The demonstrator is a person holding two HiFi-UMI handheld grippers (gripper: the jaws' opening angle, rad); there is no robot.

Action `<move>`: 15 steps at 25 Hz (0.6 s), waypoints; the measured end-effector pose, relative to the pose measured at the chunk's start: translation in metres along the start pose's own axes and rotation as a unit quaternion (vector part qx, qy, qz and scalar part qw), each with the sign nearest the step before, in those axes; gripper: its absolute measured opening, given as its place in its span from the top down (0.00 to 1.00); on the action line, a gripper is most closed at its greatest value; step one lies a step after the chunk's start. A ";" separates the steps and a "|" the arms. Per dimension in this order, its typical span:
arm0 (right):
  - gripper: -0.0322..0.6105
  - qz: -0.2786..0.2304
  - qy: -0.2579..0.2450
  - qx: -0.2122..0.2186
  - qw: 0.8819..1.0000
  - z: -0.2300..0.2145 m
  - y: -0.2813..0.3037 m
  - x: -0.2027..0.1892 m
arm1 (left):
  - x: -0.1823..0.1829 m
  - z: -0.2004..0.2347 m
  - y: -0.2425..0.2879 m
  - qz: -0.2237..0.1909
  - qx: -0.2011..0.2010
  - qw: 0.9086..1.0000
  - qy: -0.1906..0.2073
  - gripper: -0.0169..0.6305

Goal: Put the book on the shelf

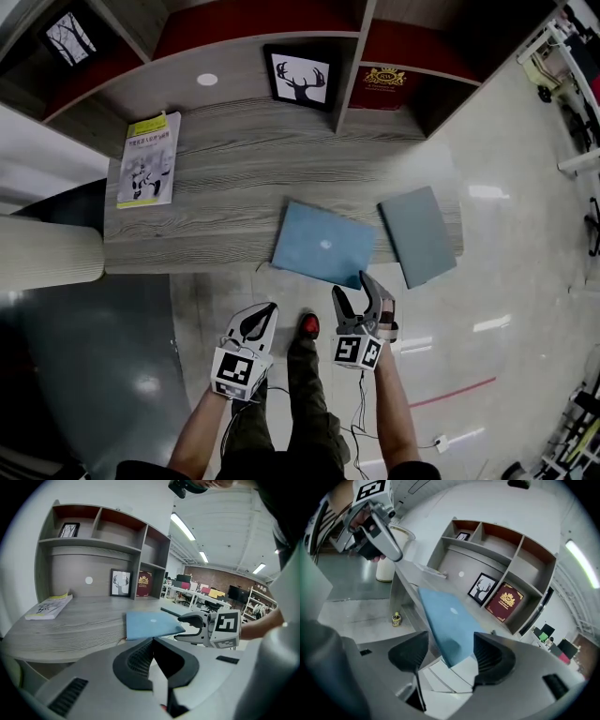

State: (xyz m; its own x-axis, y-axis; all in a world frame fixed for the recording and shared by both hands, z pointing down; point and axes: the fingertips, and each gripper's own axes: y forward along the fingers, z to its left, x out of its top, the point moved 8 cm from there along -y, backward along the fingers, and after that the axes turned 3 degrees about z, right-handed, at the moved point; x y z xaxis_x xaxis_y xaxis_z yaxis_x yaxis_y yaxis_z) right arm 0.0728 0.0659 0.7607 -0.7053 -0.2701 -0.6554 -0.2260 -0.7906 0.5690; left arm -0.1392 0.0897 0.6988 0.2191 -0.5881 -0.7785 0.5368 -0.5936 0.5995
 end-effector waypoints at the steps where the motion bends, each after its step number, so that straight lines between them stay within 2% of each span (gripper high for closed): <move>1: 0.48 0.006 -0.008 -0.002 1.000 -0.001 0.002 0.001 | -0.003 0.000 0.001 -0.005 0.001 1.000 -0.002 0.96; 6: 0.48 0.013 -0.036 -0.015 0.999 0.001 0.014 -0.004 | -0.006 0.000 0.005 0.002 -0.001 1.000 -0.003 0.96; 11: 0.49 0.019 -0.036 -0.020 0.999 -0.002 0.016 -0.005 | -0.005 0.000 0.007 0.002 -0.001 1.000 -0.004 0.96; 15: 0.58 0.019 -0.053 -0.015 0.998 -0.001 0.014 -0.003 | -0.003 0.000 0.009 -0.006 -0.001 1.000 -0.003 0.96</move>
State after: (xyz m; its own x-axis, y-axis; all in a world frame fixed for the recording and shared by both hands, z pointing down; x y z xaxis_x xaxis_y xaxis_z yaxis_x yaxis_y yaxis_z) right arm 0.0721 0.0547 0.7702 -0.7802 -0.2424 -0.5766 -0.1788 -0.7970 0.5769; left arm -0.1351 0.0861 0.7070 0.2076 -0.5836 -0.7850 0.5414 -0.5998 0.5891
